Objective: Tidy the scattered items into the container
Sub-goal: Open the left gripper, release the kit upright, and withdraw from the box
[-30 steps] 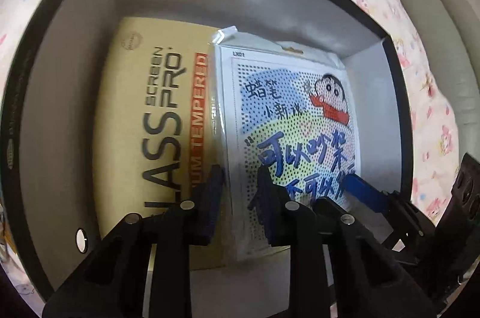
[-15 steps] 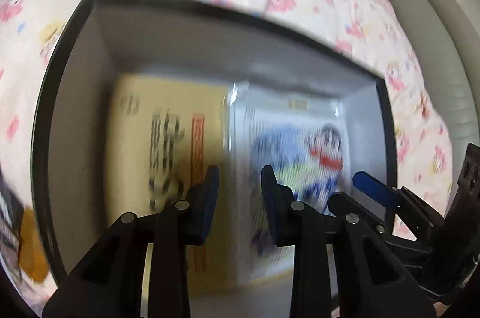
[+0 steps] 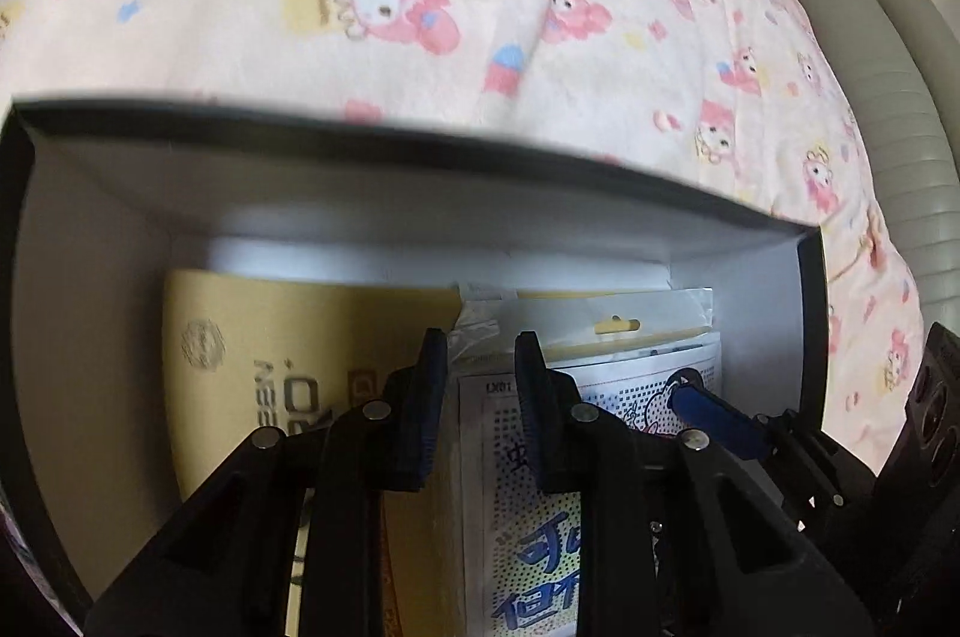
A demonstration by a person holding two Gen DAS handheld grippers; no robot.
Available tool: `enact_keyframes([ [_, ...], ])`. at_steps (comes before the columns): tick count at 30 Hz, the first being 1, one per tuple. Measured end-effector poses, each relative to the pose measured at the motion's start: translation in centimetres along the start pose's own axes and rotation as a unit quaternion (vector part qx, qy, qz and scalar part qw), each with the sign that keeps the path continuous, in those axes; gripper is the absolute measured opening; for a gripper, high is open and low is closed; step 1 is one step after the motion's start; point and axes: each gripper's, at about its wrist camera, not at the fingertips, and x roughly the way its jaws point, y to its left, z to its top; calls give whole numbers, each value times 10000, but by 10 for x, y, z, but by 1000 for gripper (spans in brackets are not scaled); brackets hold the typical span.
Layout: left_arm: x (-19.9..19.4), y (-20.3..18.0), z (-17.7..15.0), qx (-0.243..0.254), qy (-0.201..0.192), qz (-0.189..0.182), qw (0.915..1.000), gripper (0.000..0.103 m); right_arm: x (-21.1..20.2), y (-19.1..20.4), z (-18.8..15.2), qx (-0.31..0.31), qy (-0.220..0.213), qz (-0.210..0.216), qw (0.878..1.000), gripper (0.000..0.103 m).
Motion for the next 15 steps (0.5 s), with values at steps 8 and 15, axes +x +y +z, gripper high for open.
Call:
enact_keyframes([
  [8, -20, 10, -12, -289, -152, -279, 9991, 22, -12, -9, -24, 307, 117, 566, 9979, 52],
  [15, -24, 12, -72, -297, 259, -413, 9984, 22, -37, -7, -55, 316, -121, 531, 9980, 52],
])
